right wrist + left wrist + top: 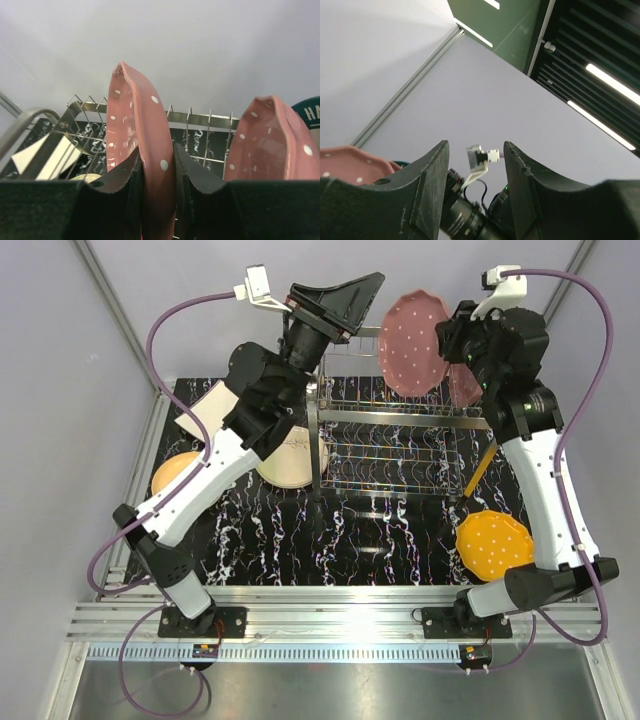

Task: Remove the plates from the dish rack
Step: Pass the plate from the left arm to the right

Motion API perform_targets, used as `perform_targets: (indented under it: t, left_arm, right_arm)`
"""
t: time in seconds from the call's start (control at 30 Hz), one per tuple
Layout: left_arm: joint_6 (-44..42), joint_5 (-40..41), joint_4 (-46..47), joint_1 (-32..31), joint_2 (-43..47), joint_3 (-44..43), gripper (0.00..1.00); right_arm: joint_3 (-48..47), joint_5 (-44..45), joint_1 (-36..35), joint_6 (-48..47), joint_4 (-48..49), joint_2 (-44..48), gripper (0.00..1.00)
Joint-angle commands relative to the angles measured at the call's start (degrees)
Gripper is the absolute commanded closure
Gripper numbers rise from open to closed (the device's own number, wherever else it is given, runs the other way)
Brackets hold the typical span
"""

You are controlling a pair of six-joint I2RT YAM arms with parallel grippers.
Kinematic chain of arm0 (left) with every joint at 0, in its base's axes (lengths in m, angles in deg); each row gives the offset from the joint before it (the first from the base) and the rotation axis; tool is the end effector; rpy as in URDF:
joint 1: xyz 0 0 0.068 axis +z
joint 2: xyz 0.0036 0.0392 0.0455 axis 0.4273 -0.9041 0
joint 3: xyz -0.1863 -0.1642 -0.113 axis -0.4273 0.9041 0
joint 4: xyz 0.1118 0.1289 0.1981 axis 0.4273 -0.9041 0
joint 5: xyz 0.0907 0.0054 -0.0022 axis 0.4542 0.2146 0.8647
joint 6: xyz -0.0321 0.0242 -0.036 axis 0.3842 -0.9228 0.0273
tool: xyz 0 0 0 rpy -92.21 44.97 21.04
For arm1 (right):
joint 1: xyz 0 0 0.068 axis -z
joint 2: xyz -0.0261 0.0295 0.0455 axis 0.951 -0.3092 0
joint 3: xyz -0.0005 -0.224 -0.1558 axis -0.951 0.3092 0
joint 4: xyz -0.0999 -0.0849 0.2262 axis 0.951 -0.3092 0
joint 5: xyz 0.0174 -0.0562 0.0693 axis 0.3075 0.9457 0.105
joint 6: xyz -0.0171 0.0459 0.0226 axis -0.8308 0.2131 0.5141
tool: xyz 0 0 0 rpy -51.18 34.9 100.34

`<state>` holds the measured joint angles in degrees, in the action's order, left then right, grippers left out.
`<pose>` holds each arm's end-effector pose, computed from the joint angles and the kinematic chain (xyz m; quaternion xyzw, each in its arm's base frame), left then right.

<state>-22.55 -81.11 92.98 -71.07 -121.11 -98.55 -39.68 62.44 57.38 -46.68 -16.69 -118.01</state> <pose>0.2469 -0.2486 0.5699 -0.0705 0.4166 -0.6718 0.6084 0.2821 0.0712 0.5319 -0.0537 0.6988 0.0826 0.7085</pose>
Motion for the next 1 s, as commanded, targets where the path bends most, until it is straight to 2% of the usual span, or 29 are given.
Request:
perform_targets:
  t: [0.0,0.07,0.3,0.43,0.67,0.8,0.97]
  left_arm:
    - [-3.09,-4.97,-0.57,1.57,4.18,2.64,0.45]
    - [-4.93,-7.78,-2.42,2.88,6.80,5.27,0.37]
    - [-13.88,-12.72,-10.07,7.19,16.20,12.92,0.23]
    - [-18.12,-14.74,-14.02,9.39,21.48,18.28,0.12]
    - [-26.55,-18.17,-25.52,12.73,30.80,24.52,0.01]
    - [-31.56,-16.77,-30.90,13.70,36.60,28.83,0.01]
    - [-37.19,-13.17,-37.04,13.88,44.16,33.58,0.01]
  right_arm:
    - [-9.62,-7.25,2.38,11.23,5.96,-1.64,1.00]
    - [-12.10,-9.19,3.79,13.79,4.99,-2.96,1.00]
    - [-20.62,-19.28,10.74,27.22,4.46,-8.76,1.00]
    - [-21.86,-23.34,12.68,31.46,5.33,-9.04,1.00]
    - [-21.60,-30.02,12.85,36.47,6.74,-6.05,1.00]
    - [-20.28,-35.90,12.85,40.51,7.27,-4.47,1.00]
    - [-17.65,-42.76,12.50,41.22,7.80,-1.92,1.00]
